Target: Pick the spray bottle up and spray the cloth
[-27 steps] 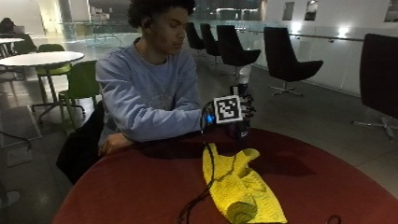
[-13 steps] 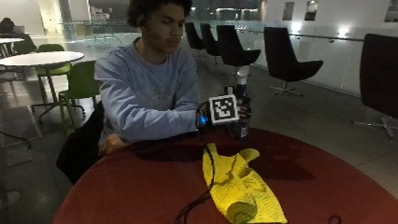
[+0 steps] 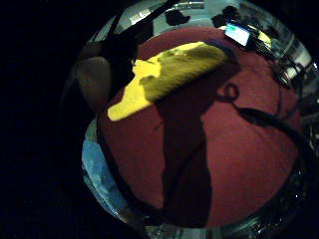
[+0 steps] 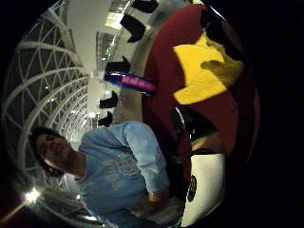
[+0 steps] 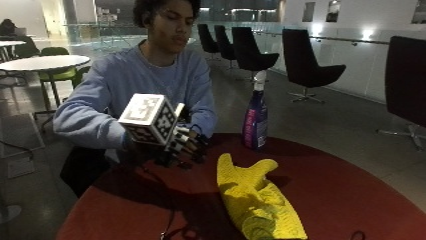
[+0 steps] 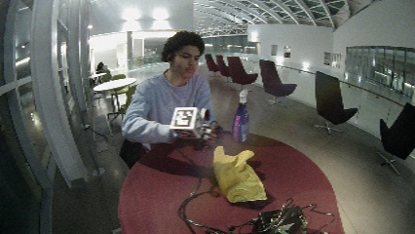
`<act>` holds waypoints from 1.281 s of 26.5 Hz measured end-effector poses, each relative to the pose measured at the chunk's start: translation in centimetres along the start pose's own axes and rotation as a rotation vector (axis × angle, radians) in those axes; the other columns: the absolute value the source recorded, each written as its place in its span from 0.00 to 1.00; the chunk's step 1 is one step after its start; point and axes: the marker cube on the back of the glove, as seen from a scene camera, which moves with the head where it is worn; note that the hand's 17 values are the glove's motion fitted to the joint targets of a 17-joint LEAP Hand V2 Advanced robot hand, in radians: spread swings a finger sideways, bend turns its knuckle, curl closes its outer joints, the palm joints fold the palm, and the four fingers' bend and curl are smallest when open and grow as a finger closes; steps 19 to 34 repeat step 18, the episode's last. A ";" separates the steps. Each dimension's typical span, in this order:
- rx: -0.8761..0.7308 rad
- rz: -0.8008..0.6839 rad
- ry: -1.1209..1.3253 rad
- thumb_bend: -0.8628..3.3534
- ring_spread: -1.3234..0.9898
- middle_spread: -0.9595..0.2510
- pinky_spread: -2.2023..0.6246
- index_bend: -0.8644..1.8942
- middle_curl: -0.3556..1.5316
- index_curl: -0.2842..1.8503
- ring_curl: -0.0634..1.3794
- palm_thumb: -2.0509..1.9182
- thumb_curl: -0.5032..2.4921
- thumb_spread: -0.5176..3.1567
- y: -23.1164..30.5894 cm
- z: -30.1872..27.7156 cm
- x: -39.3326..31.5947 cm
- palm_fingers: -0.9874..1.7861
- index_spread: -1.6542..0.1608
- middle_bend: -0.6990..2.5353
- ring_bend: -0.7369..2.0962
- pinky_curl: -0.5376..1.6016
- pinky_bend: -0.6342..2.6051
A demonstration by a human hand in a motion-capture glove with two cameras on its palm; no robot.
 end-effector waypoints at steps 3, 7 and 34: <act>0.040 0.096 0.072 0.20 0.57 0.75 0.85 0.37 0.42 0.23 0.27 0.73 0.32 0.40 3.2 -3.2 3.9 0.62 0.74 0.31 0.40 0.41 0.29; 0.093 0.152 0.174 0.20 0.57 0.75 0.85 0.37 0.42 0.24 0.28 0.72 0.32 0.41 5.7 -5.6 7.4 0.63 0.74 0.32 0.39 0.41 0.28; 0.100 0.145 0.416 0.20 0.56 0.75 0.85 0.36 0.42 0.26 0.28 0.72 0.31 0.43 7.4 -5.8 11.9 0.65 0.74 0.31 0.38 0.41 0.26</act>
